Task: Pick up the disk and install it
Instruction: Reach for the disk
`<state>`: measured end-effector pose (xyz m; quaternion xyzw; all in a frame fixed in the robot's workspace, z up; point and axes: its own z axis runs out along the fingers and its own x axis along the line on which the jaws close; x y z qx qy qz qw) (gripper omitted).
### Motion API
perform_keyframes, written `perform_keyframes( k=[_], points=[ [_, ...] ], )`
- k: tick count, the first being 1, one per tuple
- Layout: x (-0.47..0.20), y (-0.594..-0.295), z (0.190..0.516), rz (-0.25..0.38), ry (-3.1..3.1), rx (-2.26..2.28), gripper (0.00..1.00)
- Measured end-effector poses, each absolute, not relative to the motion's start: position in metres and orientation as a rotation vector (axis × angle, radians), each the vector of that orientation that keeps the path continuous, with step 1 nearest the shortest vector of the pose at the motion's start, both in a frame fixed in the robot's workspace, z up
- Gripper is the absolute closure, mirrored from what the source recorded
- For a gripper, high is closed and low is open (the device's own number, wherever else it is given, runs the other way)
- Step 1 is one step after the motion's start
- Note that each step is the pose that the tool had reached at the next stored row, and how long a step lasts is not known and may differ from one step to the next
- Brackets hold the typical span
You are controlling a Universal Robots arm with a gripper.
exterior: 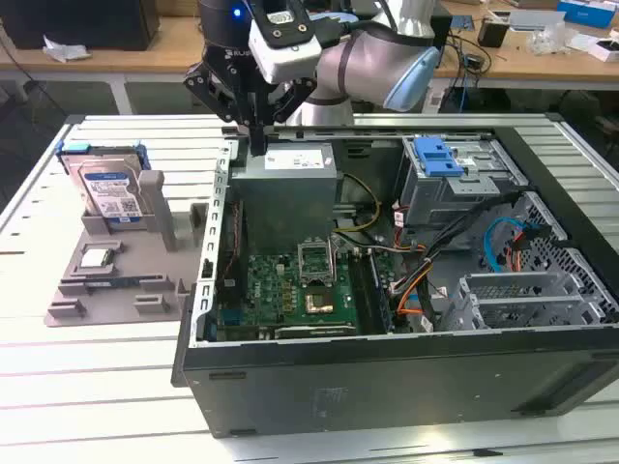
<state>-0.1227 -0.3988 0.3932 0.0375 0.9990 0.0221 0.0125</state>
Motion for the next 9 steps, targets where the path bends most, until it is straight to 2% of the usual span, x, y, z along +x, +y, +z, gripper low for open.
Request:
perform_keyframes(
  k=[9],
  points=[
    [-0.169,-0.399,0.393,0.069,3.114,0.117,0.89]
  ],
)
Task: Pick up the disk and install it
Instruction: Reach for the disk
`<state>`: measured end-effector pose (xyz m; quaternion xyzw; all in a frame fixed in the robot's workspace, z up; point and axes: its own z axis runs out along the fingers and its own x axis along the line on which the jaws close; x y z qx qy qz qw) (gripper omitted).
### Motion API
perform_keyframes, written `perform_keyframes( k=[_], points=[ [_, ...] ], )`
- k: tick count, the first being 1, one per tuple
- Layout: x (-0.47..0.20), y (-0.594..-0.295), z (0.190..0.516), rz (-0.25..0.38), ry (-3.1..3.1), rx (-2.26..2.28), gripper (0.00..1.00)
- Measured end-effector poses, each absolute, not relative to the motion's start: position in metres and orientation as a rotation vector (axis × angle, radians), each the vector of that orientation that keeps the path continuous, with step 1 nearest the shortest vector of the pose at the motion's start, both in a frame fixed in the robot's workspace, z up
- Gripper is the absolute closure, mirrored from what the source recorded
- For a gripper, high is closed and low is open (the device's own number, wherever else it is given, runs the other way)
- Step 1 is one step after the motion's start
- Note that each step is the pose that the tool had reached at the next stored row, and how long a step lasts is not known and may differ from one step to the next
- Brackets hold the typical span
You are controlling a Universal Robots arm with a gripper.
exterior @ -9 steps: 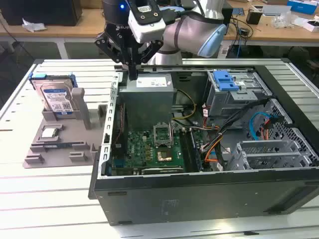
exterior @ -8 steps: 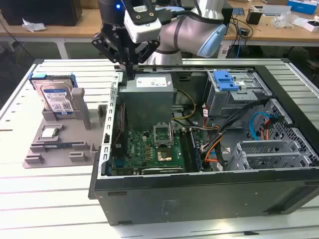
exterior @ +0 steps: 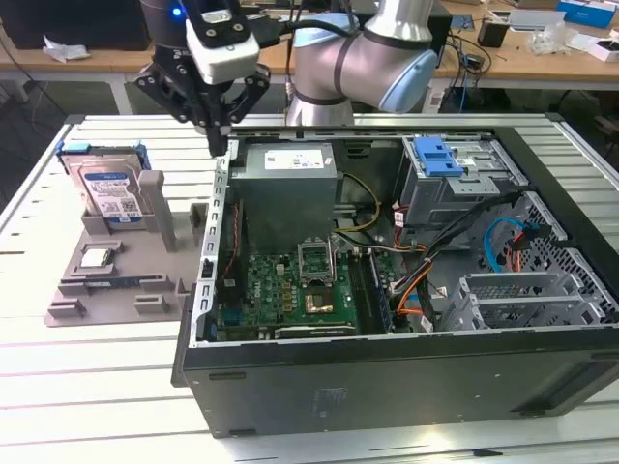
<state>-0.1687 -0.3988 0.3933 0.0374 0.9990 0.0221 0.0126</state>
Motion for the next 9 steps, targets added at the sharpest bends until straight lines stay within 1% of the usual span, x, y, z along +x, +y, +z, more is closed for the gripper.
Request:
perform_keyframes(
  k=[9],
  points=[
    [-0.203,-0.399,0.393,0.069,3.114,0.117,0.89]
  ],
)
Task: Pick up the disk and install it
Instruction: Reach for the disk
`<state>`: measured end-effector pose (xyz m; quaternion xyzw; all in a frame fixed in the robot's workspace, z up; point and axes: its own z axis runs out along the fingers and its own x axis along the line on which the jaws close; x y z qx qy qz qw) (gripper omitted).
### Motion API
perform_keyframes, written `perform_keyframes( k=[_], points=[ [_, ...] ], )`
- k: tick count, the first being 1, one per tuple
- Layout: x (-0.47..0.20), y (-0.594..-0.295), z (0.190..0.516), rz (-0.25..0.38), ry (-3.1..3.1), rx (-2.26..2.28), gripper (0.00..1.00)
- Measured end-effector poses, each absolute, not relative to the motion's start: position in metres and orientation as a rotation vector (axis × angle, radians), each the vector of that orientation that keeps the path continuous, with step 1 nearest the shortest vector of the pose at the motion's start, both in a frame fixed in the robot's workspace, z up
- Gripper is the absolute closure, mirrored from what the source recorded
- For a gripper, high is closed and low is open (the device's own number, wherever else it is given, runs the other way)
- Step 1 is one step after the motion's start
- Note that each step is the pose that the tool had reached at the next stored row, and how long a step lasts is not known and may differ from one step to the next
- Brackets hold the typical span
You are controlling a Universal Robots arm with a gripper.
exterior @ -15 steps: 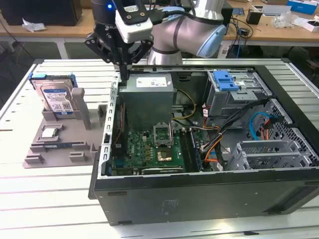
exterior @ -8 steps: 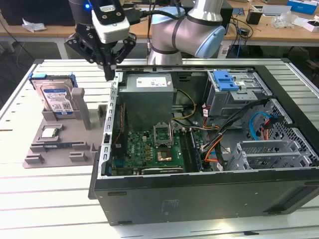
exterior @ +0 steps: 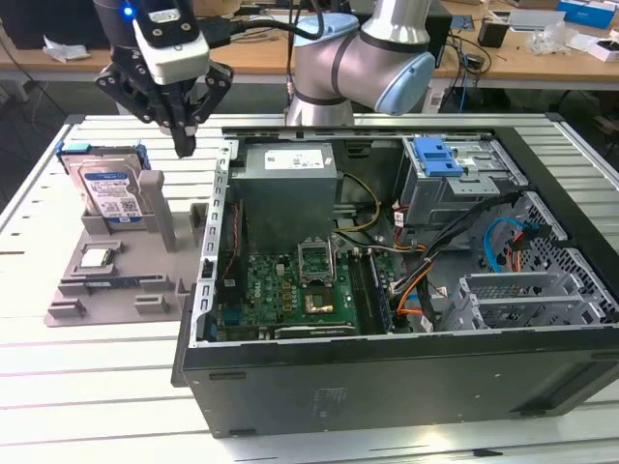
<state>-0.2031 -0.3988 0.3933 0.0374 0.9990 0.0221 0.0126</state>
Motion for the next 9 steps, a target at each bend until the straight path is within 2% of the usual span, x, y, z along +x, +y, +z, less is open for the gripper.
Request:
perform_keyframes(
  k=[9],
  points=[
    [-0.237,-0.398,0.393,0.069,3.113,0.117,0.89]
  ],
)
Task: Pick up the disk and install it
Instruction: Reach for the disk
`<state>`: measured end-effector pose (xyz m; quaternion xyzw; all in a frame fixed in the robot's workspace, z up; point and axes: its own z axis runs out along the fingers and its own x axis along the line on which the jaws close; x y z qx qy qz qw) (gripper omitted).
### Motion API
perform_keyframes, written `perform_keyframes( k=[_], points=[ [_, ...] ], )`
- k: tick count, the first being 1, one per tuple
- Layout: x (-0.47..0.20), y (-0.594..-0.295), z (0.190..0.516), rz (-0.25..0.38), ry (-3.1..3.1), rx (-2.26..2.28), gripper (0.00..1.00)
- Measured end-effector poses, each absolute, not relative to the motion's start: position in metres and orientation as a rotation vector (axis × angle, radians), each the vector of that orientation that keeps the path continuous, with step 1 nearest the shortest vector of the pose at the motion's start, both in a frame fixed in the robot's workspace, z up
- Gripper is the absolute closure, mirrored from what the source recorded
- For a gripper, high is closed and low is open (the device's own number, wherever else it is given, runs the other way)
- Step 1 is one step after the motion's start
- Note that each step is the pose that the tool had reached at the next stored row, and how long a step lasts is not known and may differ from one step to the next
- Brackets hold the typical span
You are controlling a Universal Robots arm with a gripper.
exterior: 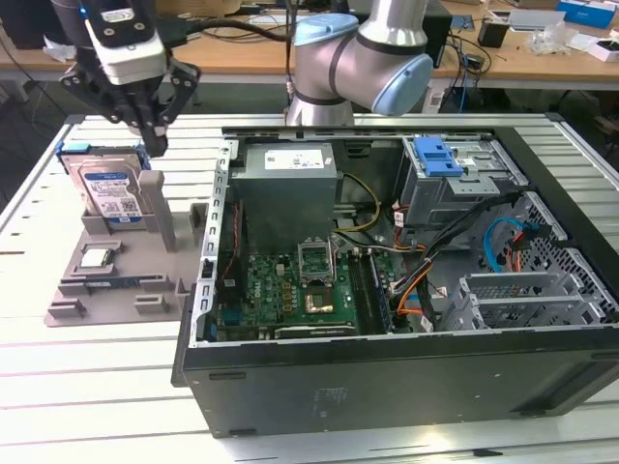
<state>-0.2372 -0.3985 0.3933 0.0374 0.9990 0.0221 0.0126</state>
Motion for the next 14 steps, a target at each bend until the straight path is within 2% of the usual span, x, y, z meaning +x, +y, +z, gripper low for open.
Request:
perform_keyframes(
  k=[14],
  points=[
    [-0.286,-0.397,0.393,0.069,3.113,0.117,0.89]
  ],
)
